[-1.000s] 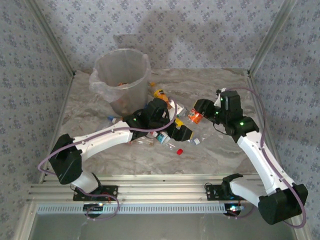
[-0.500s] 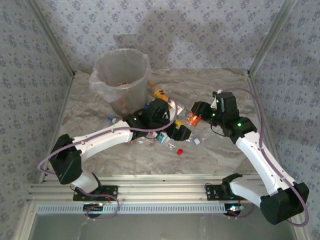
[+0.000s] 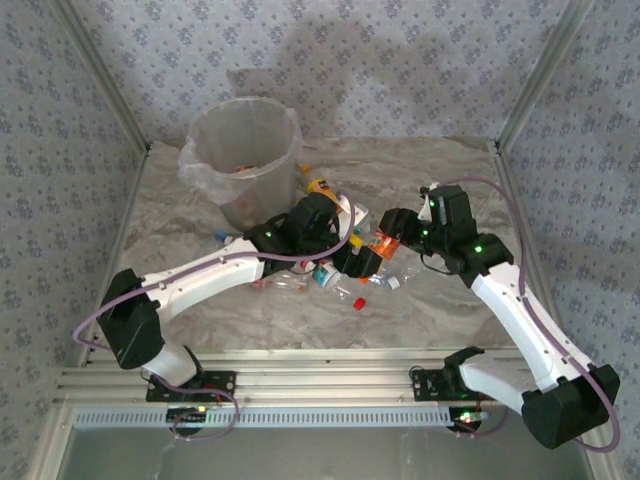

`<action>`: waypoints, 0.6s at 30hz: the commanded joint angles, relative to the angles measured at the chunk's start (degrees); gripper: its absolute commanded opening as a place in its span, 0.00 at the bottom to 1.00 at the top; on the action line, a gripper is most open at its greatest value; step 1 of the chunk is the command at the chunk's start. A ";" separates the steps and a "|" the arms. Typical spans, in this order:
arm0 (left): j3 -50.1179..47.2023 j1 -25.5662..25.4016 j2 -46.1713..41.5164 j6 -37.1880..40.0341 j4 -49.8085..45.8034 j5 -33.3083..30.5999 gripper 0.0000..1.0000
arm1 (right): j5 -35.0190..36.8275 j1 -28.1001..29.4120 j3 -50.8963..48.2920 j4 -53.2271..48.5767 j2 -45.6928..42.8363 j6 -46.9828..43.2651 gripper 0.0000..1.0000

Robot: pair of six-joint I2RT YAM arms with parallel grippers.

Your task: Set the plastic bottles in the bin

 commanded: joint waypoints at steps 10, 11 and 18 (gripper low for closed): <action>0.59 -0.34 -0.44 -1.69 4.50 4.63 0.69 | -5.87 0.09 -0.10 5.68 -0.37 2.47 0.51; 0.56 -0.39 -0.42 -1.69 4.64 4.76 0.66 | -5.94 0.10 -0.10 5.67 -0.46 2.46 0.51; 1.35 -0.37 -0.52 -2.14 4.56 4.76 0.55 | -6.21 -0.25 -0.45 5.67 -1.03 2.81 0.62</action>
